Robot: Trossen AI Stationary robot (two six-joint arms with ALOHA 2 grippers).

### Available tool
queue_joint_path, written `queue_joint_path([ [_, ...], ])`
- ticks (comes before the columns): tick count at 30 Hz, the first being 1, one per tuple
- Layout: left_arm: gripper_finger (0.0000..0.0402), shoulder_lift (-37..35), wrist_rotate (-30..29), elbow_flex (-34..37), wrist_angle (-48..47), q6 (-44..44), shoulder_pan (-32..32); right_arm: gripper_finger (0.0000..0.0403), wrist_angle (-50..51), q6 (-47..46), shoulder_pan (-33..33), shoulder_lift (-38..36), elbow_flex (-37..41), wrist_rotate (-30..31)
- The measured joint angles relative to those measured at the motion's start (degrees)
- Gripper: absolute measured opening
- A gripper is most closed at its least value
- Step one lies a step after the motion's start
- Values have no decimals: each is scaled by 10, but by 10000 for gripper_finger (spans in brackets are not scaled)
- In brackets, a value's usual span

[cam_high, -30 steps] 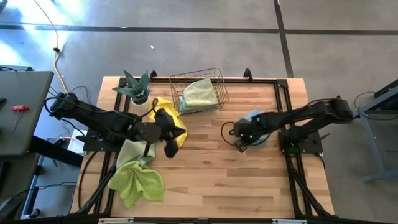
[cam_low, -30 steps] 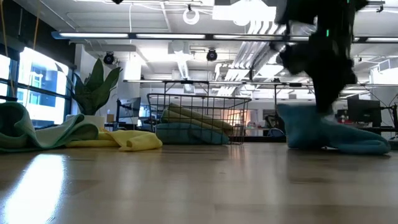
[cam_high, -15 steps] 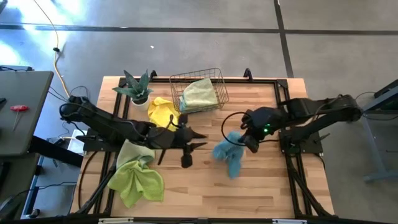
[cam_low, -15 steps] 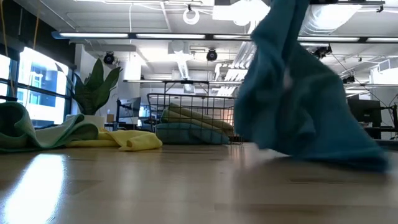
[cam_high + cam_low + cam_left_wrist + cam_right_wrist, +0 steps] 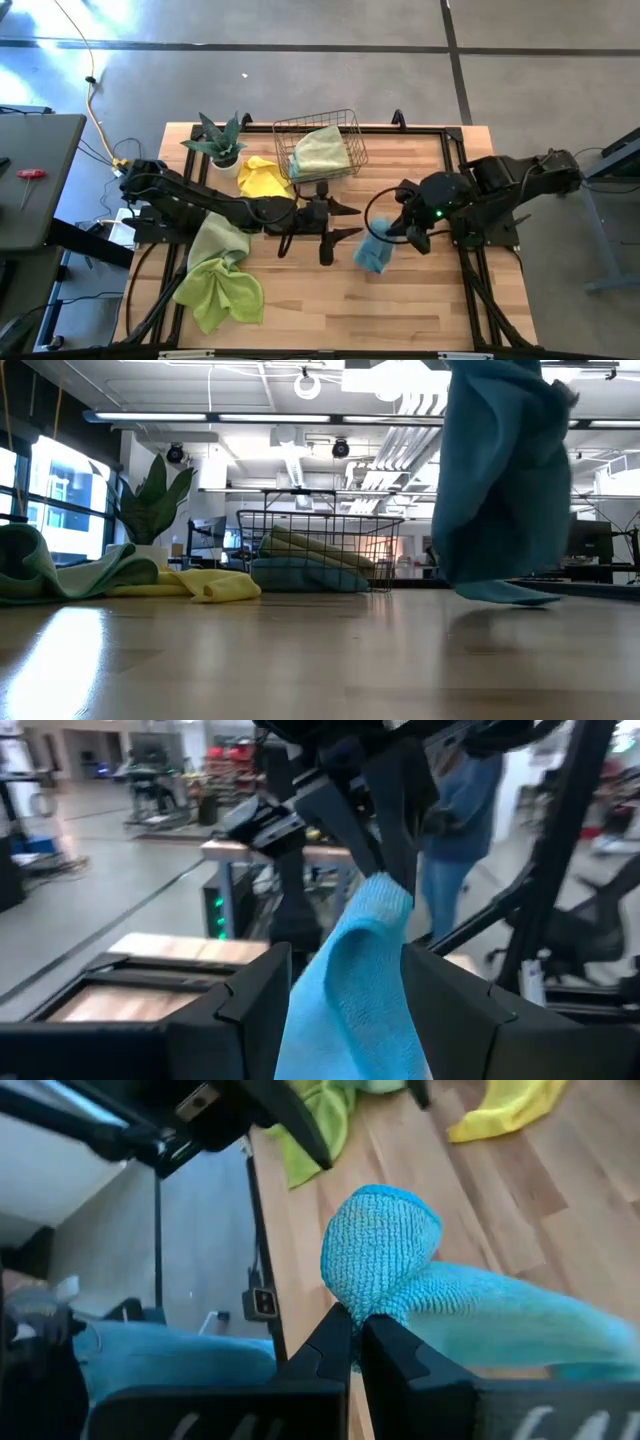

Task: Fold microfiber towels
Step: Fold the blue microfiber cloth

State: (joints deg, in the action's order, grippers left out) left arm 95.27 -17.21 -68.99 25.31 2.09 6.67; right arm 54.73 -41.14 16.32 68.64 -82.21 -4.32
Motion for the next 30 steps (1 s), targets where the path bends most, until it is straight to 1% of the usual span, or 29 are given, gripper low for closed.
queue_joint_path([
  [2,180,7,25,0,13,4,-7,0,-4,22,0,0,0,-6],
  [7,174,19,107,0,19,7,-19,0,-54,130,0,0,0,-31],
  [9,172,23,126,0,16,16,-19,0,-71,143,-1,0,0,-28],
  [13,171,25,127,0,-1,53,-14,0,-84,141,-6,0,0,23],
  [16,170,25,126,0,-45,83,-13,0,-87,129,-6,0,0,67],
  [18,170,25,126,0,-72,110,-13,0,-89,129,-6,0,0,85],
  [22,170,25,125,0,-93,157,-13,0,-100,142,-6,0,0,110],
  [24,170,25,128,0,-91,169,-13,0,-101,145,-6,0,0,135],
  [27,170,25,153,0,-70,173,-13,0,-100,145,-6,0,0,177],
  [30,170,25,184,0,-33,173,-13,0,-101,146,-6,0,0,191],
])
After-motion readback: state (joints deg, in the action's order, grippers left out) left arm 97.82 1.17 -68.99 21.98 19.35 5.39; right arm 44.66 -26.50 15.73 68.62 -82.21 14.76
